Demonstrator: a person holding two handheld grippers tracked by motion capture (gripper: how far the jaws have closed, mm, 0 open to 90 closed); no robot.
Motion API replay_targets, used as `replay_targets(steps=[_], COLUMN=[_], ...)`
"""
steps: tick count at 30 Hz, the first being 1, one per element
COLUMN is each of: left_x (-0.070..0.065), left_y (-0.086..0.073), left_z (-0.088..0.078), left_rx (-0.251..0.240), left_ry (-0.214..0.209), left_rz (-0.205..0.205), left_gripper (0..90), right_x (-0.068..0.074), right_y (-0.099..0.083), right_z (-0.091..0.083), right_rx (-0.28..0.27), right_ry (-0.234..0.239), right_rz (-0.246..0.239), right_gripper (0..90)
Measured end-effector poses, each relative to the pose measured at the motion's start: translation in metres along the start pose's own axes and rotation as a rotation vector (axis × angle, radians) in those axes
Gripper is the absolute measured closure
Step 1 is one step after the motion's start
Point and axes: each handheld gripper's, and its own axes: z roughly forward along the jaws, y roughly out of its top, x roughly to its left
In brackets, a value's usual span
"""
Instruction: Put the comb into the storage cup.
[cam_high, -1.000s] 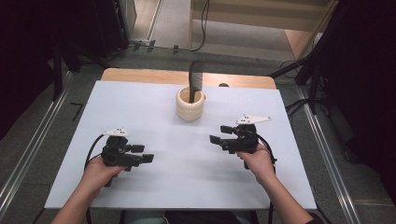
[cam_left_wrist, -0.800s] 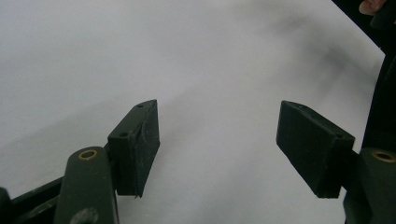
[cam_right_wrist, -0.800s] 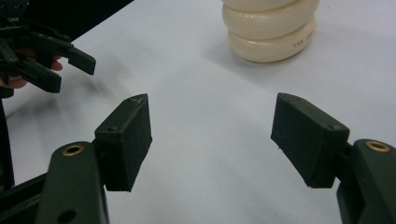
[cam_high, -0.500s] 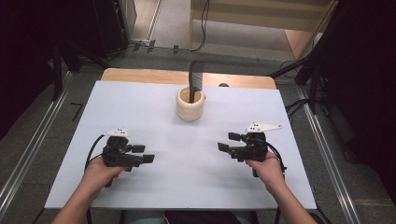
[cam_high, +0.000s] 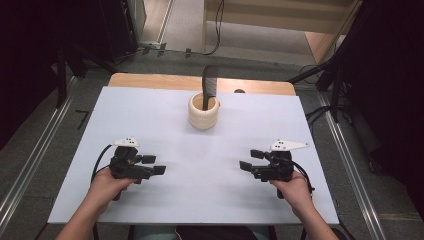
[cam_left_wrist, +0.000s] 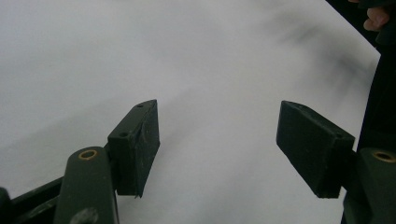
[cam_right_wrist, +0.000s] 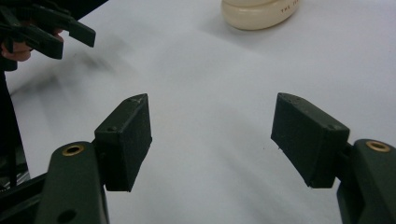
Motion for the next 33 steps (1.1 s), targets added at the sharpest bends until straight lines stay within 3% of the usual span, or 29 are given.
replay_targets(steps=[18, 33], left_x=[0.001, 0.002], left_y=[0.0, -0.001], left_z=[-0.001, 0.001], left_rx=[0.001, 0.0], left_ry=[0.001, -0.006], left_rz=[0.006, 0.009], left_gripper=[30.7, 30.7], right_x=[-0.007, -0.008], right_y=[-0.016, -0.014], right_z=[-0.016, -0.014], right_rx=[0.002, 0.01], right_ry=[-0.052, -0.048], right_rz=[0.002, -0.001], right_gripper=[26.6, 26.6])
